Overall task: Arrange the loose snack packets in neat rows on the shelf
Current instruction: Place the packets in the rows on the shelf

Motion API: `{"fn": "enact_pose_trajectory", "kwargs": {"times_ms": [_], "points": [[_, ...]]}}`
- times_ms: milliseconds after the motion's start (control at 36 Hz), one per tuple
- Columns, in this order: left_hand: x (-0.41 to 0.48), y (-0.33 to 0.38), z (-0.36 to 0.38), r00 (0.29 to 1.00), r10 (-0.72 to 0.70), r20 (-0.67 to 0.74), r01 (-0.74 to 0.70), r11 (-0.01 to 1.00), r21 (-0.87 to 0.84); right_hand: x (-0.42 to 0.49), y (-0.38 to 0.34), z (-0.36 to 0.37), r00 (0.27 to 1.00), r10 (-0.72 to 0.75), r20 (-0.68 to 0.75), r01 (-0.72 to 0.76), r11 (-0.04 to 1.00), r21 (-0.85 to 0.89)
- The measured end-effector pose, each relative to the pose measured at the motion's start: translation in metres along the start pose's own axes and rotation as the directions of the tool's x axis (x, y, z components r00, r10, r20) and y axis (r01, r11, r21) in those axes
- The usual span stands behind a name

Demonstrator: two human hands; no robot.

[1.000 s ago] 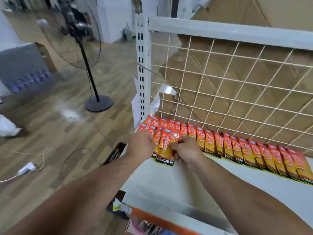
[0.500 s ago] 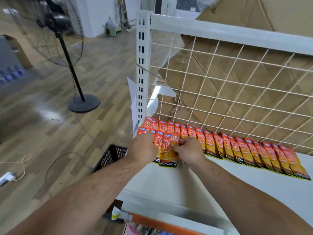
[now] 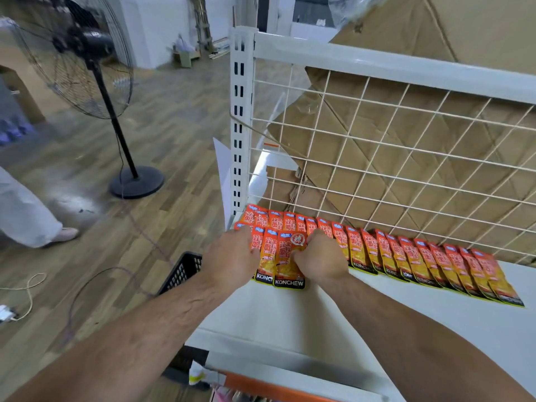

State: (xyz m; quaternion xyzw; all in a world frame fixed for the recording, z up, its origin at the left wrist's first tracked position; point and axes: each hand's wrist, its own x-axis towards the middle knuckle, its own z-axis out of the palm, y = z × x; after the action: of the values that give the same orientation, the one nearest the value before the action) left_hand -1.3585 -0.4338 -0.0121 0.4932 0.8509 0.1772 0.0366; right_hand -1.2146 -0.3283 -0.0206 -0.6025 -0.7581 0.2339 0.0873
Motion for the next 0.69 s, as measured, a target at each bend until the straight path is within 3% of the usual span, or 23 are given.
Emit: {"fn": "enact_pose_trajectory", "kwargs": {"times_ms": [278, 500, 694], "points": [[-0.008, 0.001, -0.006, 1.0, 0.021, 0.014, -0.021, 0.999, 0.041, -0.005, -0.001, 0.0, 0.998, -0.064, -0.02, 0.06, 0.983, -0.172], [-0.006, 0.003, 0.009, 0.979, 0.203, -0.033, -0.202, 0.979, 0.032, -0.011, 0.005, -0.002, 0.988, -0.149, -0.031, 0.138, 0.961, -0.24], [-0.01, 0.025, 0.023, 0.939, 0.338, 0.057, -0.34, 0.94, 0.027, -0.031, 0.039, -0.012, 0.911, -0.41, -0.041, 0.364, 0.847, -0.387]]}}
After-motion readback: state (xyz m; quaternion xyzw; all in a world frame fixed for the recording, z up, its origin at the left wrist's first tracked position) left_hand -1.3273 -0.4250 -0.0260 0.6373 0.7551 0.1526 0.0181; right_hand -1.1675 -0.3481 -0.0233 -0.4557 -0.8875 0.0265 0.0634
